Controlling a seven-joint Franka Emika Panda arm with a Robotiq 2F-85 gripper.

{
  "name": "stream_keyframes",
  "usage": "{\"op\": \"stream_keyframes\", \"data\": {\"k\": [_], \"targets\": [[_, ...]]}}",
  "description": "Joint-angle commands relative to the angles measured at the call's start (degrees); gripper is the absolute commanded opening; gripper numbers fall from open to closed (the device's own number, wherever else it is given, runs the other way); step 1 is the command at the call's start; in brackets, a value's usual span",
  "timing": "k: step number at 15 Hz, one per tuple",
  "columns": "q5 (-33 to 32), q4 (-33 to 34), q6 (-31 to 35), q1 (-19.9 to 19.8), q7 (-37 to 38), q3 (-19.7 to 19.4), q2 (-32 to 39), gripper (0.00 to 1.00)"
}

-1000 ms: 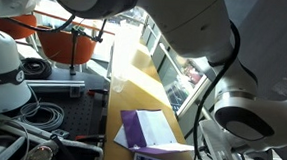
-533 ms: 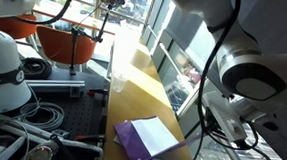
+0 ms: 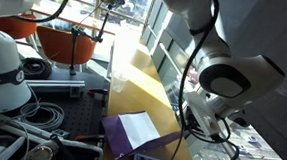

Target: Close the file

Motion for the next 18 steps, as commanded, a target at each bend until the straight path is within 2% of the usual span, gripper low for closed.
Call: {"op": "stream_keyframes", "data": {"k": [1,5,11,18], "targets": [[-4.6,-1.2,2.1,2.7,0.5,-1.3,-2.0,0.0],[-8.9,0.4,3.5,4.2,0.3,-1.5,-2.3,0.0],[-11.2,1.6,5.9,4.8,-0.8,-0.9,-2.7,0.0],[-13.1,1.4,13.1,6.5,-1.6,-0.5,-0.9,0.0]]}}
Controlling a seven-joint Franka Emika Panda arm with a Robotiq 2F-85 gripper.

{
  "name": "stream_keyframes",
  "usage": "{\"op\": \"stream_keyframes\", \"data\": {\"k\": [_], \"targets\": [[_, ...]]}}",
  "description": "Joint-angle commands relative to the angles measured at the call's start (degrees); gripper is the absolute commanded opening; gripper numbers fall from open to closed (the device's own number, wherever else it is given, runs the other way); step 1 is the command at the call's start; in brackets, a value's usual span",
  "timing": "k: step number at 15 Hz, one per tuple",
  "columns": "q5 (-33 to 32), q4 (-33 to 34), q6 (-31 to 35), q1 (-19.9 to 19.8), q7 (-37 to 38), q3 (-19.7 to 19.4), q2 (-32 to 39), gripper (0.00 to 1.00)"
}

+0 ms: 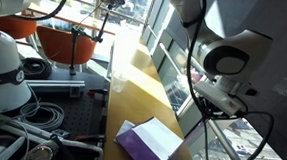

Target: Close the file

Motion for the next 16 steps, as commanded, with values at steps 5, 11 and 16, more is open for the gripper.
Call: {"op": "stream_keyframes", "data": {"k": [5,11,16], "targets": [[-2.3,-3.9,6.7,3.4,1.3,0.1,1.0,0.0],[-5.7,-7.6,9.3,8.1,4.1,0.4,0.5,0.0],[-11.2,-10.5,11.2,10.8,5.7,-0.4,-0.2,0.0]]}}
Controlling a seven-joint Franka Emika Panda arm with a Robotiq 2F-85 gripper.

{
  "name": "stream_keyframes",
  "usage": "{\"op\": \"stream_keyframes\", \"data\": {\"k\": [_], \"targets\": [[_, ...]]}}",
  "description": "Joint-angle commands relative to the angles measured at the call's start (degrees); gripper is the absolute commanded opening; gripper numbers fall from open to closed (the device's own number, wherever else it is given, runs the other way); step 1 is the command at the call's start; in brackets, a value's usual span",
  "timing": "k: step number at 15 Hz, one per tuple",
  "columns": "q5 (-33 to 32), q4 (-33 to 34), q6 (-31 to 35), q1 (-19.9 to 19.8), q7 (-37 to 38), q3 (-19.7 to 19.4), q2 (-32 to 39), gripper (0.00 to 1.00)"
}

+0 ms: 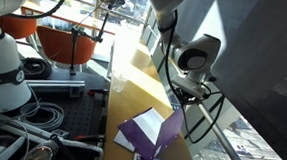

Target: Close the file

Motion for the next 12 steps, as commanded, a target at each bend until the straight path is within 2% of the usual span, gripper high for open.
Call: {"op": "stream_keyframes", "data": {"k": [1,3,4,6,9,12], "targets": [[-4.2,-4.0,2.1,1.2,1.8,-0.7,-2.2,0.0],[-4.8,-6.0,2.4,1.5,2.9,-0.4,-2.9,0.01],[-4.7,-7.1,2.5,1.8,3.9,-0.2,-3.3,0.26],[-3.3,-9.2,2.1,2.0,5.9,0.5,-4.5,0.33],[0.6,-11.1,0.1,0.8,8.2,2.8,-7.9,0.55],[8.4,-15.2,-2.8,-1.7,10.4,4.9,-16.2,0.78]]}}
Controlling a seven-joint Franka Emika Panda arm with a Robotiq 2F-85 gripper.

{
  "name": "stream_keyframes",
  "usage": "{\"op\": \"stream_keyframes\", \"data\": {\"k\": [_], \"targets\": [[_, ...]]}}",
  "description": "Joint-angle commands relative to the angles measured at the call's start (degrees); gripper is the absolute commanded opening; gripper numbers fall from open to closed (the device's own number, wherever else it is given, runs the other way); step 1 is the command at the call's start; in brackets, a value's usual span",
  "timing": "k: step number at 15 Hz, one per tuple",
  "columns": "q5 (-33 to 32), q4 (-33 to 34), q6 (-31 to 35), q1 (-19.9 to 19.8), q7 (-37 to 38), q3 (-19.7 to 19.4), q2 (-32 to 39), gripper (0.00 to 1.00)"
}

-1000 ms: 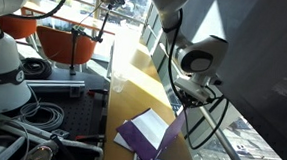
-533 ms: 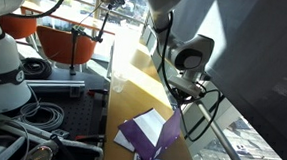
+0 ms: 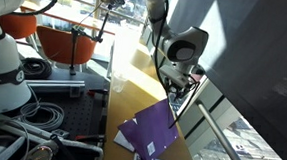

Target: Close the file

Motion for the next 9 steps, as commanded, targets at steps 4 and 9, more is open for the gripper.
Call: {"op": "stream_keyframes", "data": {"k": [4,9], "targets": [[15.4,-12.8,-10.5,-4.9,4.3,0.6,-21.3,1.0],[19.3,-17.5,-23.2,-6.2,8.8,-4.9,-30.9,1.0]]}}
